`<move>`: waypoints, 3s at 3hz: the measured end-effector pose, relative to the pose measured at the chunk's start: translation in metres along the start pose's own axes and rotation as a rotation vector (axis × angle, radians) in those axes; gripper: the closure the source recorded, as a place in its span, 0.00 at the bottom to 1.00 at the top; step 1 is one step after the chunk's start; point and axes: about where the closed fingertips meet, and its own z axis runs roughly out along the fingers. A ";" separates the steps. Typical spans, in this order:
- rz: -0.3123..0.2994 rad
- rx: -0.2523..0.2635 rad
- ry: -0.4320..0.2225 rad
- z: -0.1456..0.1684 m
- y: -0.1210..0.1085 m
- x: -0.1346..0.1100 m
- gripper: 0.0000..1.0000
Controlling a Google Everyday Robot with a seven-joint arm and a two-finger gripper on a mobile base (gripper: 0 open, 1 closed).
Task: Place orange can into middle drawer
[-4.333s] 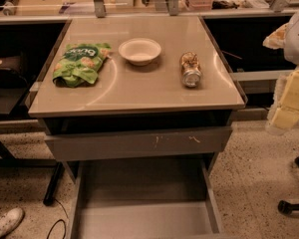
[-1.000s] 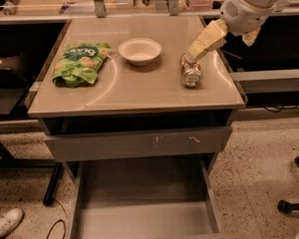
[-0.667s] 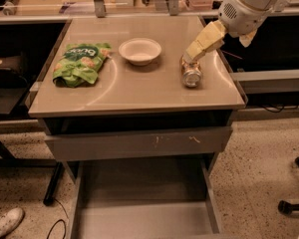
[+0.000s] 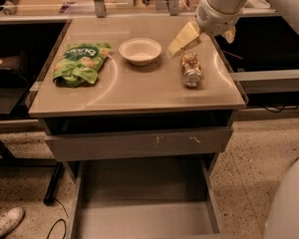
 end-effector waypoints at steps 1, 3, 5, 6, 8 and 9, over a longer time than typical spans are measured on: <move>0.032 0.069 0.013 0.020 -0.006 -0.016 0.00; 0.076 0.153 0.059 0.058 -0.024 -0.030 0.00; 0.107 0.175 0.099 0.083 -0.040 -0.028 0.00; 0.109 0.183 0.115 0.093 -0.046 -0.026 0.00; 0.101 0.172 0.161 0.112 -0.050 -0.017 0.00; 0.073 0.145 0.177 0.117 -0.046 -0.014 0.04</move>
Offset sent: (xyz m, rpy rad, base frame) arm 0.0617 -0.0051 -0.0482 -0.1524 0.0036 -0.1551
